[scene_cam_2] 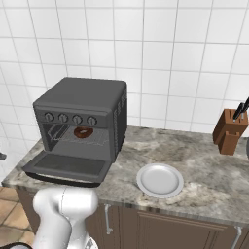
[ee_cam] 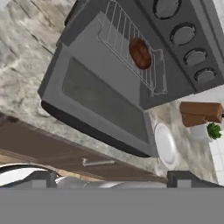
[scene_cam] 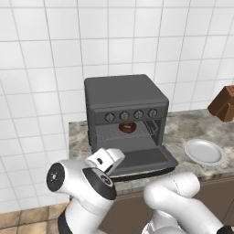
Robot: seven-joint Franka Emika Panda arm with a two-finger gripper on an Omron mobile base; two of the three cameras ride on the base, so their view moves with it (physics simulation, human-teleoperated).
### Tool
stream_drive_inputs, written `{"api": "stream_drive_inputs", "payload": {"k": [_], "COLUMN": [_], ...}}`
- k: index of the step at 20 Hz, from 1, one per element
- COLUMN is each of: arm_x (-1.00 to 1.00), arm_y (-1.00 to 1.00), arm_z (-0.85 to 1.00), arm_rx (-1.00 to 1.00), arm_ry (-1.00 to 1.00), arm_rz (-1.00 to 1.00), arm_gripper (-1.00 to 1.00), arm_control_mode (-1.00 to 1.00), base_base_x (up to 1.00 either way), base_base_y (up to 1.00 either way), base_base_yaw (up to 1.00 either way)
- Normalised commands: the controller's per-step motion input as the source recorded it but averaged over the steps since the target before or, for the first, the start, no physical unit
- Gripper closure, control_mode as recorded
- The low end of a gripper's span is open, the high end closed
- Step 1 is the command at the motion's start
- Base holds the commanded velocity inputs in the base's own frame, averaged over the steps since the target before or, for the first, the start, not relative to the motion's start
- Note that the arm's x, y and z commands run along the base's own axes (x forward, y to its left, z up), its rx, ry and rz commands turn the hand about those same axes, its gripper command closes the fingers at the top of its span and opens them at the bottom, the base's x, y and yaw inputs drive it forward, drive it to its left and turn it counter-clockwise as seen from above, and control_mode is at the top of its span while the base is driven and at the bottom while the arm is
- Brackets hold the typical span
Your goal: Pick up the bagel from the plate, place it on the toaster oven rack, close the door, and set the timer.
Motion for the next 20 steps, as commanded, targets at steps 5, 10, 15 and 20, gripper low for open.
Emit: {"api": "stream_drive_inputs", "payload": {"k": [5, 10, 15, 20], "arm_x": [0.00, 0.12, 0.34, 0.46], "arm_y": [-0.01, -0.06, -0.04, 0.00], "arm_z": [-0.44, -0.38, -0.27, -0.18], "arm_rx": [-0.29, -0.16, -0.09, -0.06], "arm_ry": [0.03, 0.09, 0.16, 0.21], "arm_rz": [0.00, 0.00, 0.00, 0.00], "arm_gripper": [-1.00, -1.00, -1.00, -1.00], "arm_control_mode": [-1.00, -1.00, -1.00, -1.00], "base_base_x": [0.00, 0.00, 0.00, 0.00], "base_base_y": [0.00, 0.00, 0.00, 0.00], "base_base_yaw": [0.00, 0.00, 0.00, 0.00]}}
